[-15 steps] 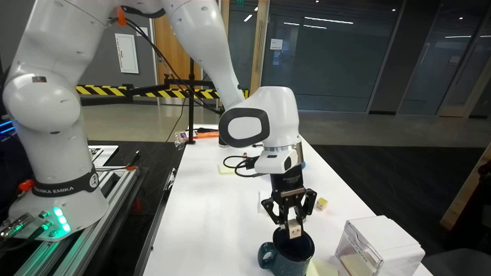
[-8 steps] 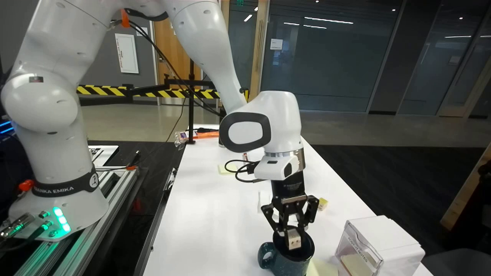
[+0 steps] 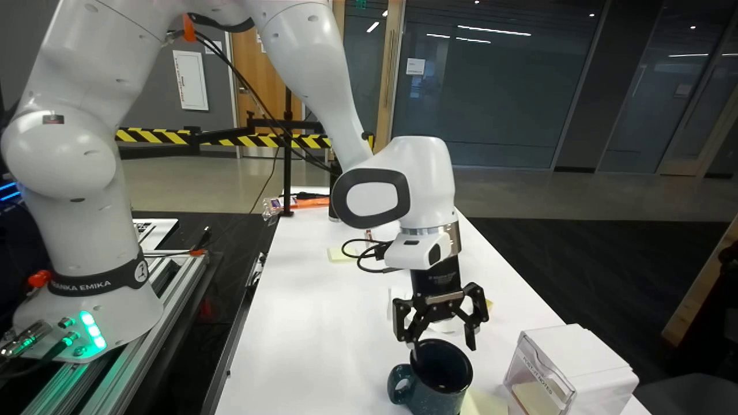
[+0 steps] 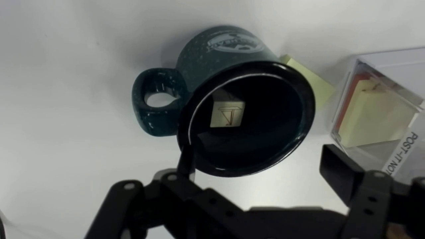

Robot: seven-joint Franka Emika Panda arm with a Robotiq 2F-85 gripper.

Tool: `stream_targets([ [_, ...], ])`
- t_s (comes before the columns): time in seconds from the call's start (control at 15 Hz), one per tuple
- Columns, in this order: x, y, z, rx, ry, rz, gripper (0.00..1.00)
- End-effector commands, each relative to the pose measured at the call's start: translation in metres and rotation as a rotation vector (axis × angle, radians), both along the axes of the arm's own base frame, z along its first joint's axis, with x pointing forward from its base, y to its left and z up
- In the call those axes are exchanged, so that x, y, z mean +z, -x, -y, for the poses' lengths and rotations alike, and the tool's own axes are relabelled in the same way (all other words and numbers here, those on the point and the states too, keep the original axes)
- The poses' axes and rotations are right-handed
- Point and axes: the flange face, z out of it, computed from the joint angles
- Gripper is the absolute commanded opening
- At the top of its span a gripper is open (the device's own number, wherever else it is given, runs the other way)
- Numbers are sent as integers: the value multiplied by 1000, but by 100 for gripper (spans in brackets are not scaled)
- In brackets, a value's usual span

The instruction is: Put the cube in the mug cup

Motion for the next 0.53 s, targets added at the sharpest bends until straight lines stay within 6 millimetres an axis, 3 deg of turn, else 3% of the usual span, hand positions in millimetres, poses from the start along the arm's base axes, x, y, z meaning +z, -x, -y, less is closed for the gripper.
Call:
stream_targets([
  [0.0,15,-1,-10,46,-15,21,100],
  [0.47,36,-1,-68,429,-6,-37,100],
])
